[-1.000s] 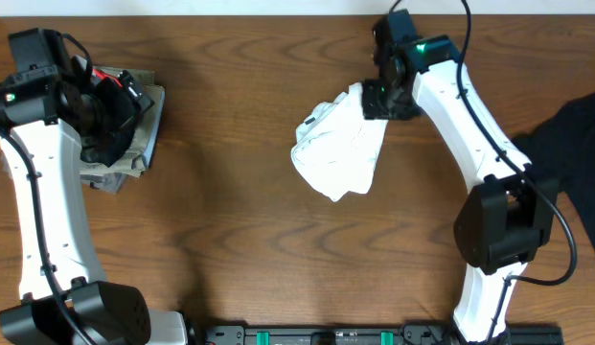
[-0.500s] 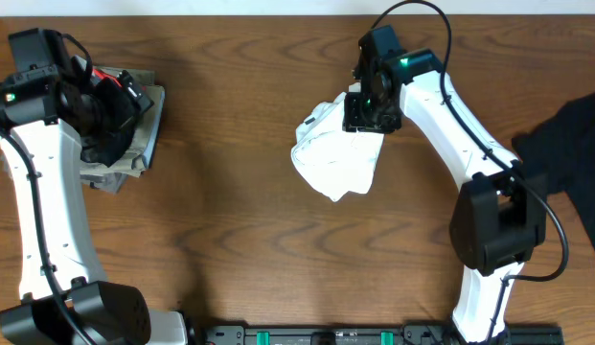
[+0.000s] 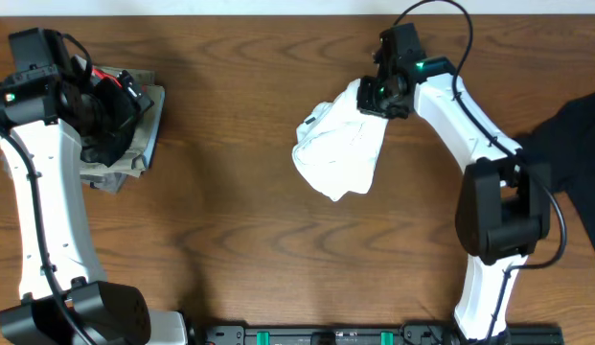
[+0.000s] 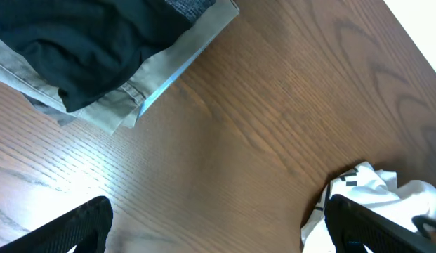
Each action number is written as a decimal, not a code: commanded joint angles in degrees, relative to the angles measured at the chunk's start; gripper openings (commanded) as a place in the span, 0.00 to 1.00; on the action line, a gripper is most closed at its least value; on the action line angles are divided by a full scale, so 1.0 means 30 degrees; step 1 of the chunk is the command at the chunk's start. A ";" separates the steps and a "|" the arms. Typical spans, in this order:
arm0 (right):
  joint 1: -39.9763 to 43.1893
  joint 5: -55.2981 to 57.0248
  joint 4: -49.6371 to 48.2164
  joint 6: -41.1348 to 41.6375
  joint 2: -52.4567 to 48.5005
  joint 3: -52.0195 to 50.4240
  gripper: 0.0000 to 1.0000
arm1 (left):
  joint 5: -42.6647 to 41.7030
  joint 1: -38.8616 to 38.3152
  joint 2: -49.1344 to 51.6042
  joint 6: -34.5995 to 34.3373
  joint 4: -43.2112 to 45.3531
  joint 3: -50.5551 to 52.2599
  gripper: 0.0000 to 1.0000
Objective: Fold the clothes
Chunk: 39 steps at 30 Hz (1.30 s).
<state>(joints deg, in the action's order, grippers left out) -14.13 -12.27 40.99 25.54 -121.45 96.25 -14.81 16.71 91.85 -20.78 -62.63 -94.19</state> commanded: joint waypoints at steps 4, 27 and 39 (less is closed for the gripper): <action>0.0874 0.0393 -0.1042 0.0189 -0.1880 -0.0124 0.01 | 0.0189 0.0051 0.0219 0.0255 -0.0044 0.0087 0.98; 0.1319 0.3228 0.7927 -0.1195 -0.1479 0.8816 0.58 | 0.0197 0.0051 0.0219 0.0255 -0.0051 0.0087 0.98; -0.1938 -0.0699 1.0644 -0.3985 -0.1435 1.1351 0.51 | 0.0189 0.0051 0.0219 0.0262 -0.0051 0.0087 0.98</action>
<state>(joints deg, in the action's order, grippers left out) -16.49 -9.82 71.92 18.06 -125.95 131.85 -14.76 16.71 92.16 -20.78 -62.63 -94.19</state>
